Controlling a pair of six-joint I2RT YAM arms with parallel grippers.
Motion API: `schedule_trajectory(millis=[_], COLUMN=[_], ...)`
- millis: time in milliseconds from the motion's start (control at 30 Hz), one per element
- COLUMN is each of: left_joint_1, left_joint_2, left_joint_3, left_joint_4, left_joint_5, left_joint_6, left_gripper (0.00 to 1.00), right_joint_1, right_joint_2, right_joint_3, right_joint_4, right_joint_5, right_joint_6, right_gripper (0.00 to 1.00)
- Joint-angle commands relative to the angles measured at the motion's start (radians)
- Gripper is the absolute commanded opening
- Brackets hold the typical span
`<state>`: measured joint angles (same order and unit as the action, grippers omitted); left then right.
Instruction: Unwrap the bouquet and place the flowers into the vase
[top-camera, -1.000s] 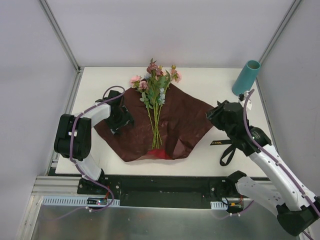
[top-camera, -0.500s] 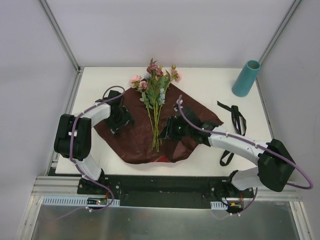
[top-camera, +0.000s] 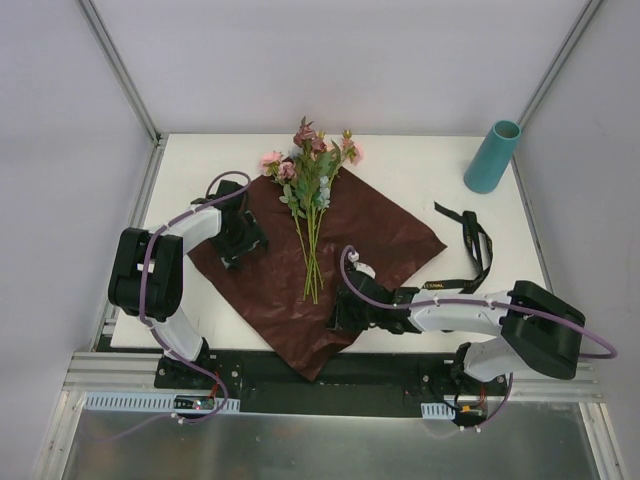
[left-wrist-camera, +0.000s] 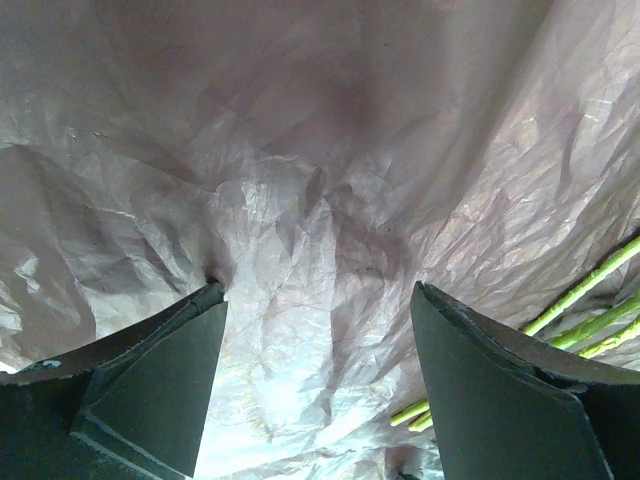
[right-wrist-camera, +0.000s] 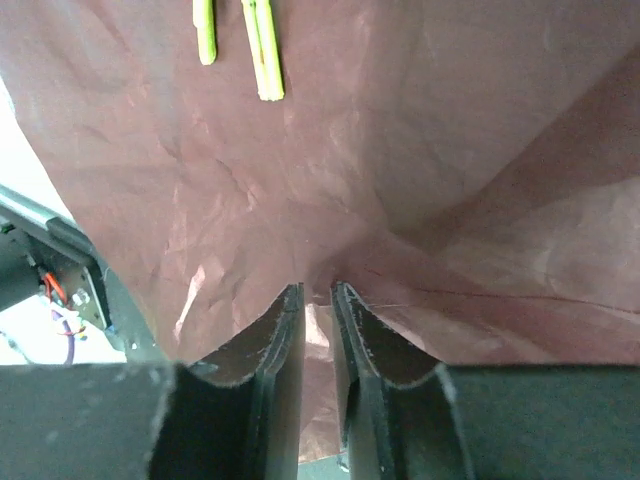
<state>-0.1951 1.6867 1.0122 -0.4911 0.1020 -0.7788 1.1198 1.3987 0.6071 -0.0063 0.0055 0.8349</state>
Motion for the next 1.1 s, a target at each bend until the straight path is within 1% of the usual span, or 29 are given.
schedule_trajectory(millis=[0, 67, 267, 433, 600, 633, 667, 700, 733, 767, 833, 967, 1067], left_joint_1=[0.003, 0.003, 0.002, 0.002, 0.002, 0.002, 0.002, 0.002, 0.002, 0.002, 0.002, 0.002, 0.002], left_joint_2=[-0.025, -0.033, -0.097, -0.229, -0.372, -0.405, -0.439, -0.468, -0.501, -0.534, -0.593, -0.688, -0.737], left_joint_3=[0.034, 0.037, 0.06, 0.1, 0.1, 0.085, 0.063, 0.04, 0.016, -0.009, -0.041, -0.07, -0.075], left_joint_4=[-0.01, -0.01, -0.01, -0.032, -0.066, -0.072, -0.075, -0.079, -0.079, -0.083, -0.101, -0.139, -0.158], left_joint_5=[-0.033, -0.03, 0.037, 0.119, 0.241, 0.267, 0.286, 0.301, 0.311, 0.317, 0.295, 0.233, 0.167], left_joint_6=[0.021, 0.026, 0.056, 0.114, 0.214, 0.239, 0.268, 0.282, 0.303, 0.325, 0.361, 0.406, 0.415], left_gripper=[0.77, 0.77, 0.75, 0.74, 0.74, 0.74, 0.77, 0.84, 0.93, 0.99, 0.99, 0.99, 0.99], right_joint_1=[0.054, 0.072, 0.086, 0.089, 0.061, 0.043, 0.023, -0.001, -0.024, -0.043, -0.07, -0.135, -0.17], right_joint_2=[-0.036, -0.038, -0.075, -0.158, -0.176, -0.162, -0.144, -0.126, -0.1, -0.072, 0.027, 0.224, 0.366], right_joint_3=[-0.02, -0.029, -0.004, 0.066, 0.175, 0.206, 0.236, 0.273, 0.313, 0.348, 0.439, 0.679, 0.811], right_joint_4=[-0.04, -0.057, -0.101, -0.161, -0.198, -0.201, -0.208, -0.21, -0.212, -0.204, -0.202, -0.282, -0.32], right_joint_5=[0.195, 0.247, 0.292, 0.353, 0.493, 0.522, 0.536, 0.536, 0.533, 0.524, 0.511, 0.522, 0.522], right_joint_6=[0.064, 0.089, 0.099, 0.056, -0.057, -0.078, -0.097, -0.117, -0.141, -0.173, -0.252, -0.335, -0.367], right_gripper=[0.23, 0.23, 0.23, 0.25, 0.29, 0.29, 0.29, 0.29, 0.29, 0.3, 0.31, 0.31, 0.3])
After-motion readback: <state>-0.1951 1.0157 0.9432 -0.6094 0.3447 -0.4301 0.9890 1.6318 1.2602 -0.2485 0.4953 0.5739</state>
